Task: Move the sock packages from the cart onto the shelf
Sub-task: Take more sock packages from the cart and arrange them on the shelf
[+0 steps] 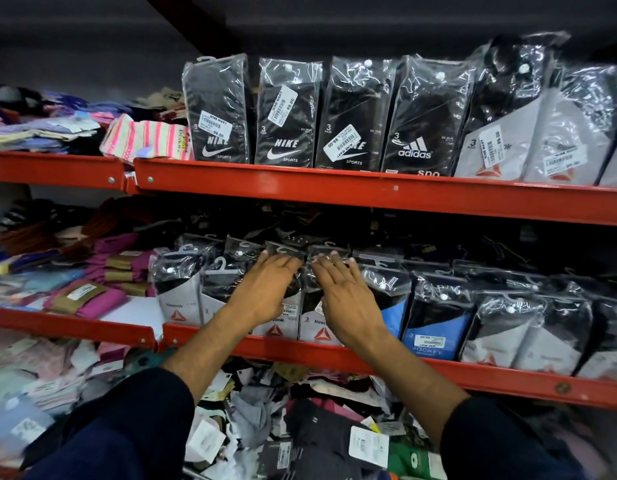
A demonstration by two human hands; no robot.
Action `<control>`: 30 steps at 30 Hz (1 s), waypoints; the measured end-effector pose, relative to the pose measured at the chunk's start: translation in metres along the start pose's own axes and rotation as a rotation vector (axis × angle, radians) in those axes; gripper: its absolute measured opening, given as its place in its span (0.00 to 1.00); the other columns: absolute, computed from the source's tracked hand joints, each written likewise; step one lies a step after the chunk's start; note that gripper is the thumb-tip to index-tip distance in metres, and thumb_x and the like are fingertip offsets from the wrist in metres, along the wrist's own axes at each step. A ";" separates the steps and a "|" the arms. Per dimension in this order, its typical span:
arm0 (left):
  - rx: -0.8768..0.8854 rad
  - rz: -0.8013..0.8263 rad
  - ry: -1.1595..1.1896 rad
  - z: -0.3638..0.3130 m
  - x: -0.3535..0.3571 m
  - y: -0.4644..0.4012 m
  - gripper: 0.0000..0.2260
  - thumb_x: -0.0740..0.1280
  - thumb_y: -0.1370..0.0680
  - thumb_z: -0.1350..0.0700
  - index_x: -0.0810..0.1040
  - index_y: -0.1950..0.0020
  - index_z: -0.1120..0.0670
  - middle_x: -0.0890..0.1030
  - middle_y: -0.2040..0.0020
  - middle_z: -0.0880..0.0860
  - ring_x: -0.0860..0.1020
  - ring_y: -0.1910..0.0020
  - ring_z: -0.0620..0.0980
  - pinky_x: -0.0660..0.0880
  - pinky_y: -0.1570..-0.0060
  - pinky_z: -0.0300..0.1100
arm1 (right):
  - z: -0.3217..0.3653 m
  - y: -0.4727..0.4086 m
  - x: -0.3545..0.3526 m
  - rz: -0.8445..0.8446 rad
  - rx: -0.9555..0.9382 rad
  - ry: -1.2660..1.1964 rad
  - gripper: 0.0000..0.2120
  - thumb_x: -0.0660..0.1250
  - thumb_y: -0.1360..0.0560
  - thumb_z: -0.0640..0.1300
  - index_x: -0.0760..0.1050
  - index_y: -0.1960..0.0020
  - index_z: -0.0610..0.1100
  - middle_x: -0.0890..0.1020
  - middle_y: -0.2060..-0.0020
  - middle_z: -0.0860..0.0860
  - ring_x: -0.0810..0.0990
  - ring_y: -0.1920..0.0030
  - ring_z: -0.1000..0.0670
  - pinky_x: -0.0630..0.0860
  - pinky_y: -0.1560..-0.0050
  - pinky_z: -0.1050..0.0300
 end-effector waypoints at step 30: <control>-0.036 -0.015 -0.030 -0.022 0.030 0.018 0.44 0.65 0.23 0.44 0.41 0.17 0.51 0.45 0.15 0.54 0.42 0.18 0.65 0.38 0.24 0.72 | -0.109 0.069 -0.005 0.011 0.403 0.121 0.44 0.39 0.24 0.71 0.45 0.17 0.45 0.43 0.17 0.43 0.37 0.18 0.39 0.40 0.19 0.36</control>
Point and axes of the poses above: each hand's wrist, its own y-axis away from the middle knuckle, its own x-axis out of the palm, z = x × y, the point moved 8 cm from there along -y, towards the middle knuckle
